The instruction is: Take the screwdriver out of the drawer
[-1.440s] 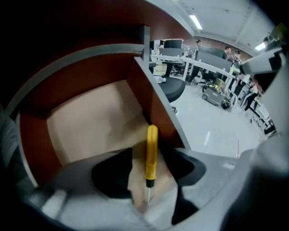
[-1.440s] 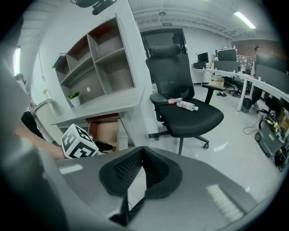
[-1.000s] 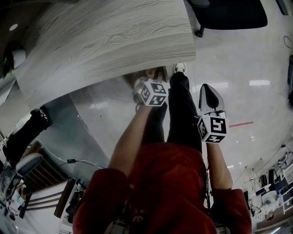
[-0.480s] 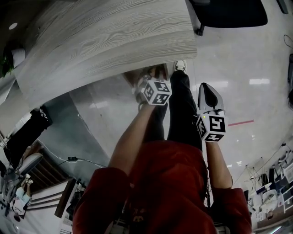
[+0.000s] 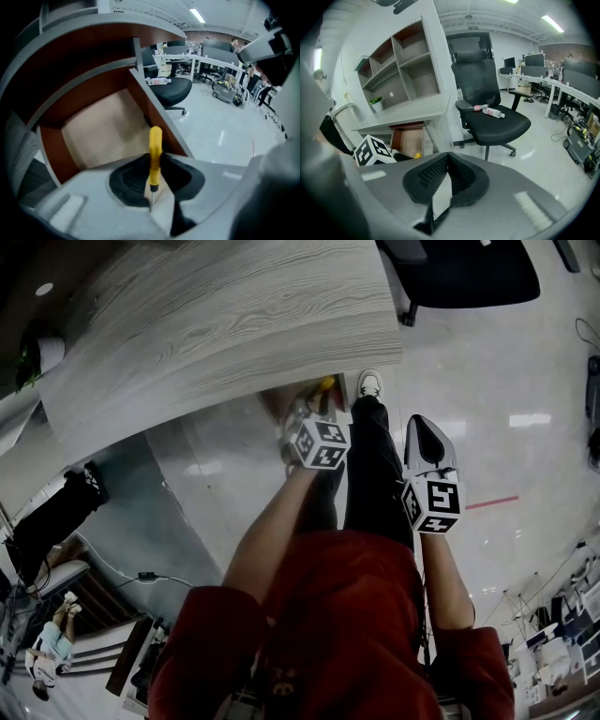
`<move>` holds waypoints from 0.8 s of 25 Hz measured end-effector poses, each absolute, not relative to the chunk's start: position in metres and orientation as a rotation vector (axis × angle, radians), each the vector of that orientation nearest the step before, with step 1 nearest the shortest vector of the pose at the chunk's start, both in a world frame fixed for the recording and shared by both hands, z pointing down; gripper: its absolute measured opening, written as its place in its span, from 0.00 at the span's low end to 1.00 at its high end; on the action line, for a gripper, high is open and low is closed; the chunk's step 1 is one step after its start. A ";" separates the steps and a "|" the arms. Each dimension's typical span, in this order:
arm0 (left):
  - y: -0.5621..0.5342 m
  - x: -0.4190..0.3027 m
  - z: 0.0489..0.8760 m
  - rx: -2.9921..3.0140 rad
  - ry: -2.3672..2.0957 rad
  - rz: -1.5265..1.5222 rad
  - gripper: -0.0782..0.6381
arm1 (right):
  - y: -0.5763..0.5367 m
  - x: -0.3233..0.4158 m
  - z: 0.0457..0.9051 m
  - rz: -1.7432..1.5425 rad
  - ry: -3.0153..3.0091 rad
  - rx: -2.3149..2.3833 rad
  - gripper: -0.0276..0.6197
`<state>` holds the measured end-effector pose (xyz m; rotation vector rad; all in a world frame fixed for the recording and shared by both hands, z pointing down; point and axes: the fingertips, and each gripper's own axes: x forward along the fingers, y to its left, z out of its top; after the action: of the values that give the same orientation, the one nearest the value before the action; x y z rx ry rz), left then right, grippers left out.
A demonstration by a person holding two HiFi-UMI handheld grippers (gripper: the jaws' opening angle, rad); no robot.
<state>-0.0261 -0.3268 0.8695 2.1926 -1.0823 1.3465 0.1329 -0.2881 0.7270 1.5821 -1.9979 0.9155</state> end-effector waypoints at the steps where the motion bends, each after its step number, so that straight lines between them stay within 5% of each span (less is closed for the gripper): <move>1: -0.326 -0.029 0.866 2.196 -1.091 1.338 0.20 | -0.288 0.130 0.724 0.908 -2.003 1.583 0.05; 20: -0.303 -0.056 0.746 2.255 -1.214 1.123 0.20 | -0.295 0.071 0.654 0.754 -2.141 1.462 0.05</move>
<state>-0.0562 -0.3027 0.7464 2.2550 -1.2138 1.1231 0.0708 -0.2950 0.6541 1.4618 -2.1406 0.7537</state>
